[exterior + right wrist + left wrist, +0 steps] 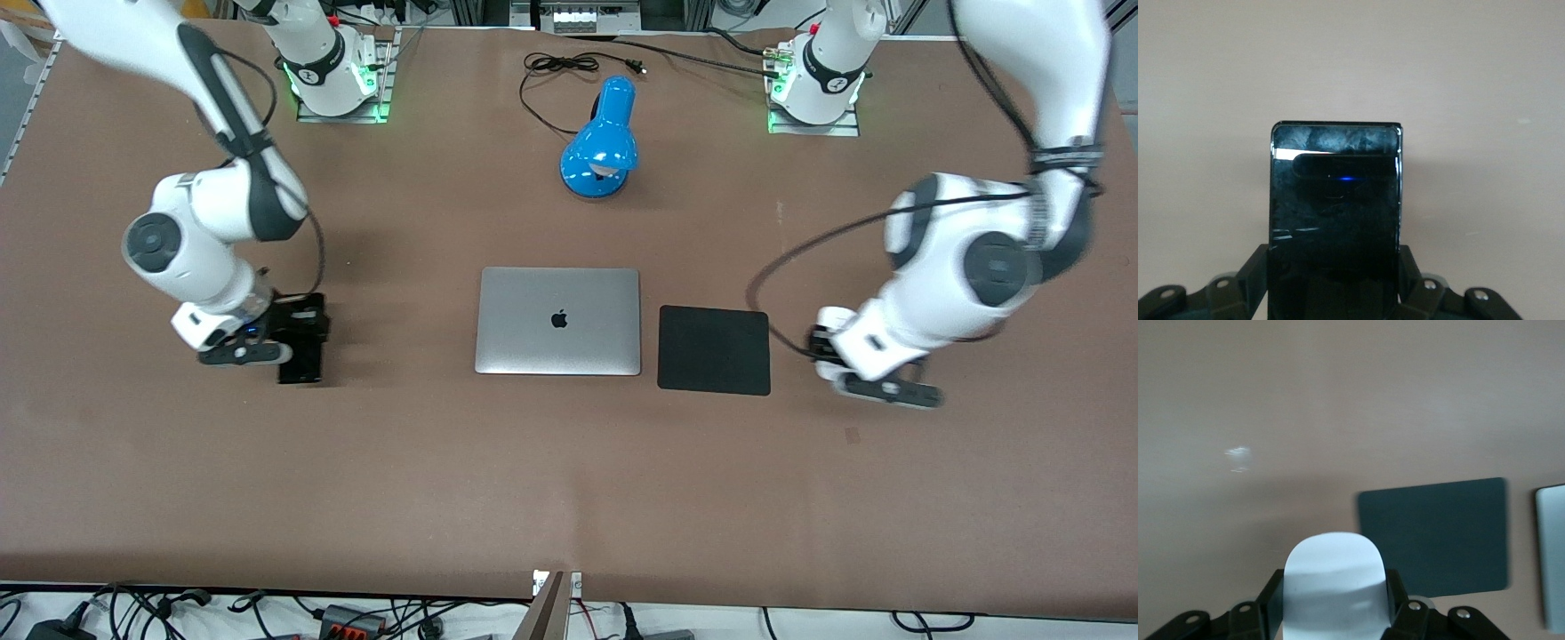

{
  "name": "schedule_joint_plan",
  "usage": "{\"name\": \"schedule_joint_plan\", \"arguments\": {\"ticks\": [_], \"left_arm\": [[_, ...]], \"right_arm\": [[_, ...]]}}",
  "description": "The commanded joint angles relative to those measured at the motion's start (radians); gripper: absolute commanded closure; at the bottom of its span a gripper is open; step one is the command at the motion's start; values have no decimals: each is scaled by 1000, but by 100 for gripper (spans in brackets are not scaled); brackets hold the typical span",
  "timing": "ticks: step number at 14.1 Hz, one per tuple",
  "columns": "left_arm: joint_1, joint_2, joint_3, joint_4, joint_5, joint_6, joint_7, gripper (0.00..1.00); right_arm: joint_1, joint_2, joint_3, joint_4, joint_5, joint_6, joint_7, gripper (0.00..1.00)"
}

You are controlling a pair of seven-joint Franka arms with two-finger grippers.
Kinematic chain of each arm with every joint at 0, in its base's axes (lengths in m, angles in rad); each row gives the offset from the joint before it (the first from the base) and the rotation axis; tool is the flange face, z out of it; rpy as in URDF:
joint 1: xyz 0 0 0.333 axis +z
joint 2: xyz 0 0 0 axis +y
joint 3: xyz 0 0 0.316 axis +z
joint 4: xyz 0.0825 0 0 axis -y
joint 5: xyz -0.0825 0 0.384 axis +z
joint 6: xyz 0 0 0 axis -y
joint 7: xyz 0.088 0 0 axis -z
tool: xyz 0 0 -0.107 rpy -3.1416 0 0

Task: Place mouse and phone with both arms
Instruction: 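Carry the phone toward the laptop while the left gripper carries the mouse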

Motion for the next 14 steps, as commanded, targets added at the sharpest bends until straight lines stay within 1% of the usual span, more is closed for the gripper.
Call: {"name": "schedule_joint_plan", "arguments": {"ticks": [1, 2, 3, 5, 6, 9, 11, 12, 13, 14], "left_arm": [[-100, 69, 10, -7, 19, 81, -176, 62], [-115, 93, 10, -22, 42, 132, -217, 62], [-125, 116, 10, -47, 87, 211, -242, 63], [-149, 159, 10, -105, 126, 352, -328, 63], [-149, 182, 10, -119, 141, 402, -346, 63], [-149, 234, 11, -165, 157, 521, -377, 62], [-149, 247, 13, -180, 158, 566, -386, 60], [-149, 245, 14, -180, 158, 566, -385, 48], [-149, 245, 14, -179, 160, 568, -385, 12], [-145, 239, 16, -177, 160, 566, -383, 0]], "right_arm": [[102, 66, 0, 46, -6, -3, 166, 100], [137, 87, 0, 60, -4, 6, 198, 100], [164, 112, 0, 66, -4, 20, 232, 100], [188, 156, 0, 60, -12, 84, 249, 100], [197, 172, 0, 59, -12, 101, 252, 100], [216, 178, 0, 59, -12, 103, 266, 100], [222, 189, 0, 57, -12, 114, 284, 100], [233, 195, 0, 54, -12, 126, 310, 100], [242, 203, 0, 54, -13, 137, 335, 100], [248, 209, 0, 54, -12, 146, 344, 100]]}}
